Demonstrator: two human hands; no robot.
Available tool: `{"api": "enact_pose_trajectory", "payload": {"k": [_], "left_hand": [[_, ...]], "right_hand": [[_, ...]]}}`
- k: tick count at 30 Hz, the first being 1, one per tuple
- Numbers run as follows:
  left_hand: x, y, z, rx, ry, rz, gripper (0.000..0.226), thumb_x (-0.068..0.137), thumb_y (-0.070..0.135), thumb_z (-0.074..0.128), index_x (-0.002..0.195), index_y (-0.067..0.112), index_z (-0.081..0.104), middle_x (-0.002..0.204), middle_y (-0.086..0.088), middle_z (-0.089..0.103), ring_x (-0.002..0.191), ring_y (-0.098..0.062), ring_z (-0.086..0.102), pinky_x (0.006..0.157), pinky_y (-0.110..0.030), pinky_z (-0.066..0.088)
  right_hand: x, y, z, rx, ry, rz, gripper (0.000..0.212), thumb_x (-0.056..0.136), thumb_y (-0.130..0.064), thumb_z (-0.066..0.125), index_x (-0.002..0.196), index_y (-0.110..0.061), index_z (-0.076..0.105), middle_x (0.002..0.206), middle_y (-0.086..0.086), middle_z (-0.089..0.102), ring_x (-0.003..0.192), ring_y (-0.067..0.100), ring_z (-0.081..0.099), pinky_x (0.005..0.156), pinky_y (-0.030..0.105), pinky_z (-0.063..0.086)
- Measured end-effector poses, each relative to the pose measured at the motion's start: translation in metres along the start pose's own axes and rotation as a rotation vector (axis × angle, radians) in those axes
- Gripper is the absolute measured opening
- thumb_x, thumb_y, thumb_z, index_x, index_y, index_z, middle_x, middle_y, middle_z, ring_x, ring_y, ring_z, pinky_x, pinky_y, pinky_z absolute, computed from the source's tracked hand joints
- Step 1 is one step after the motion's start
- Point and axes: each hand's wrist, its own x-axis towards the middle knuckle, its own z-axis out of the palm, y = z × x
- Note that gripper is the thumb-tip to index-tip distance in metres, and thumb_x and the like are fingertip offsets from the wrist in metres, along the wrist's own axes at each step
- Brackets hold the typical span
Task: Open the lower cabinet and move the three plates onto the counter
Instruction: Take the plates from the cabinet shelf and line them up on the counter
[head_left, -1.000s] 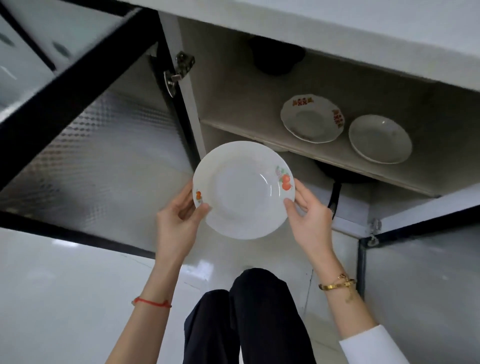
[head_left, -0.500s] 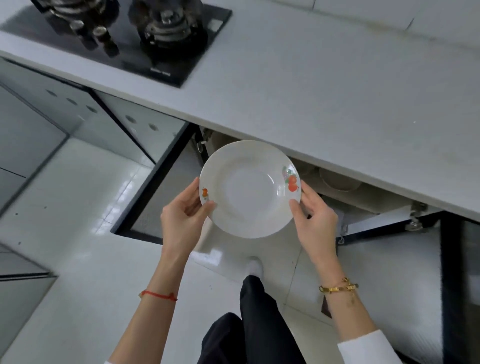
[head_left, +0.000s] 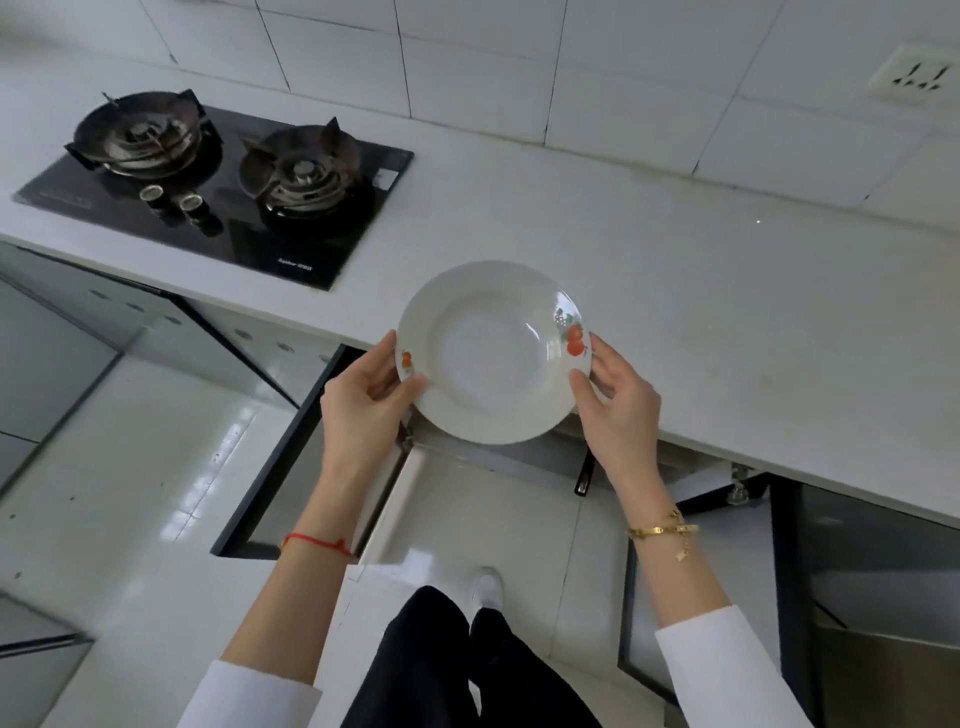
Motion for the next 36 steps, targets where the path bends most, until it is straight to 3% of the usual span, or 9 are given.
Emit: {"api": "enact_pose_trajectory", "payload": {"k": [9,15,18,20,25,28,30,34,36], "left_hand": [[0.067,0.015,0.011,0.001,-0.058,0.03,0.058,0.082,0.003,0.072,0.136,0.011,0.053,0.12,0.002,0.068,0.105,-0.002,0.066,0.088,-0.02,0.054],[0.136,0.014,0.019,0.042,-0.097,0.021,0.057,0.081,0.004,0.072,0.135,0.011,0.054,0.118,0.002,0.068,0.102,0.003,0.065,0.085,-0.01,0.05],[0.182,0.017,0.023,0.061,-0.119,0.016,0.056,0.082,0.004,0.072,0.134,0.012,0.055,0.116,0.003,0.069,0.1,0.005,0.065,0.088,-0.014,0.051],[0.214,0.021,0.025,0.061,-0.133,0.01,0.055,0.082,0.004,0.072,0.134,0.013,0.055,0.115,0.004,0.069,0.1,0.003,0.066,0.091,-0.017,0.052],[0.296,0.03,0.031,0.073,-0.143,0.041,0.054,0.082,0.002,0.071,0.132,0.015,0.057,0.101,0.019,0.068,0.091,0.015,0.063,0.082,-0.007,0.049],[0.343,0.033,0.034,0.103,-0.164,0.037,0.053,0.081,0.007,0.073,0.131,0.024,0.059,0.099,0.023,0.069,0.094,0.014,0.063,0.088,-0.01,0.049],[0.374,0.032,0.039,0.12,-0.186,0.049,0.051,0.082,0.008,0.072,0.126,0.033,0.061,0.095,0.024,0.071,0.094,0.013,0.064,0.088,-0.009,0.049],[0.433,0.028,0.052,0.153,-0.192,0.022,0.057,0.083,0.013,0.072,0.136,0.023,0.054,0.114,0.01,0.071,0.106,0.004,0.063,0.091,-0.009,0.046],[0.459,0.025,0.059,0.177,-0.196,0.017,0.057,0.084,0.015,0.071,0.138,0.021,0.053,0.118,0.008,0.069,0.11,0.001,0.062,0.099,-0.017,0.046]], "right_hand": [[0.057,-0.007,0.014,-0.031,0.022,0.011,0.043,0.091,-0.011,0.058,0.133,-0.023,0.056,0.122,-0.015,0.063,0.11,-0.008,0.058,0.087,-0.003,0.038],[0.115,-0.002,0.038,-0.096,0.009,0.024,0.042,0.092,-0.013,0.058,0.133,-0.023,0.056,0.125,-0.013,0.063,0.113,-0.003,0.058,0.093,0.006,0.042],[0.151,-0.003,0.056,-0.121,0.018,0.031,0.042,0.092,-0.013,0.058,0.133,-0.023,0.055,0.119,-0.019,0.06,0.111,-0.006,0.055,0.087,-0.003,0.038],[0.179,-0.005,0.07,-0.122,0.034,0.036,0.043,0.092,-0.012,0.058,0.134,-0.023,0.055,0.118,-0.022,0.057,0.111,-0.007,0.055,0.086,-0.003,0.037],[0.251,-0.013,0.106,-0.147,0.077,0.014,0.043,0.091,-0.01,0.058,0.131,-0.022,0.058,0.112,-0.026,0.058,0.107,-0.009,0.057,0.09,0.005,0.041],[0.292,-0.017,0.125,-0.167,0.087,0.008,0.042,0.091,-0.01,0.058,0.132,-0.02,0.057,0.113,-0.023,0.059,0.108,-0.008,0.055,0.089,0.003,0.04],[0.319,-0.018,0.136,-0.18,0.101,0.023,0.043,0.092,-0.011,0.058,0.134,-0.017,0.055,0.115,-0.017,0.06,0.108,-0.004,0.054,0.093,0.009,0.04],[0.372,-0.017,0.155,-0.196,0.097,0.054,0.042,0.093,-0.01,0.057,0.134,-0.015,0.054,0.11,-0.017,0.055,0.108,-0.002,0.051,0.094,0.014,0.039],[0.397,-0.012,0.163,-0.217,0.089,0.052,0.041,0.093,-0.011,0.057,0.134,-0.016,0.054,0.113,-0.016,0.059,0.108,-0.001,0.052,0.093,0.014,0.039]]}}
